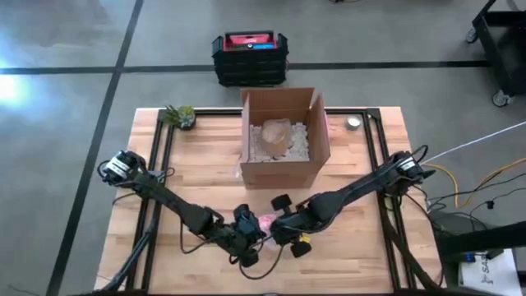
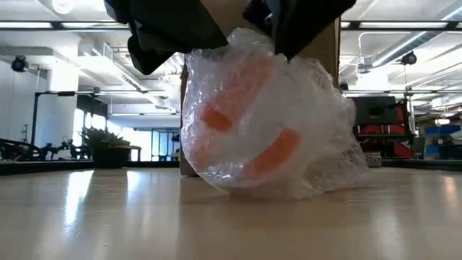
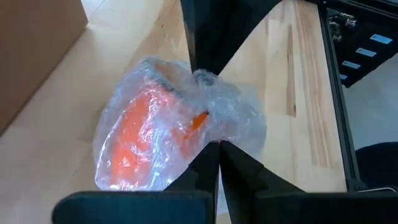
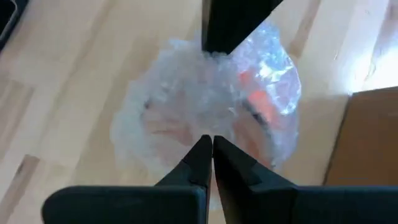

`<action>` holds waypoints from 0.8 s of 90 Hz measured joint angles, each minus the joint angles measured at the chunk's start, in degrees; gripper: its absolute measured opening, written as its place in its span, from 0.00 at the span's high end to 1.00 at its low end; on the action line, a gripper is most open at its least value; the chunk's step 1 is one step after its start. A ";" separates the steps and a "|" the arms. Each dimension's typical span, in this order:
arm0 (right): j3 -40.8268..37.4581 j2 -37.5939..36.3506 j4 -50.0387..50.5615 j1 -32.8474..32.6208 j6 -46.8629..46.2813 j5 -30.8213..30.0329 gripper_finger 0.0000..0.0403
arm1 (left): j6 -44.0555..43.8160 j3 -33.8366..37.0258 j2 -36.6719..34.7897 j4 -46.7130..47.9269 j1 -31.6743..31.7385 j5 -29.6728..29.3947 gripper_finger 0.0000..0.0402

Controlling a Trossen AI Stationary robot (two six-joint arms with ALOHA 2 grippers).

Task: Wrap mug
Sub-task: Wrap the orange mug with bubble wrap

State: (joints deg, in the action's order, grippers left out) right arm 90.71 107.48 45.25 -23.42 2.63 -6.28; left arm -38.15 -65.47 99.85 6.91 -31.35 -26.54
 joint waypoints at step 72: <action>0.42 1.15 -2.19 0.37 -0.15 -0.16 0.99 | -0.34 0.09 -0.27 0.81 -0.09 0.02 1.00</action>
State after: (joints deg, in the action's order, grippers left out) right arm 91.13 108.63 43.06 -23.05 2.48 -6.44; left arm -38.49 -65.39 99.58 7.73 -31.44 -26.52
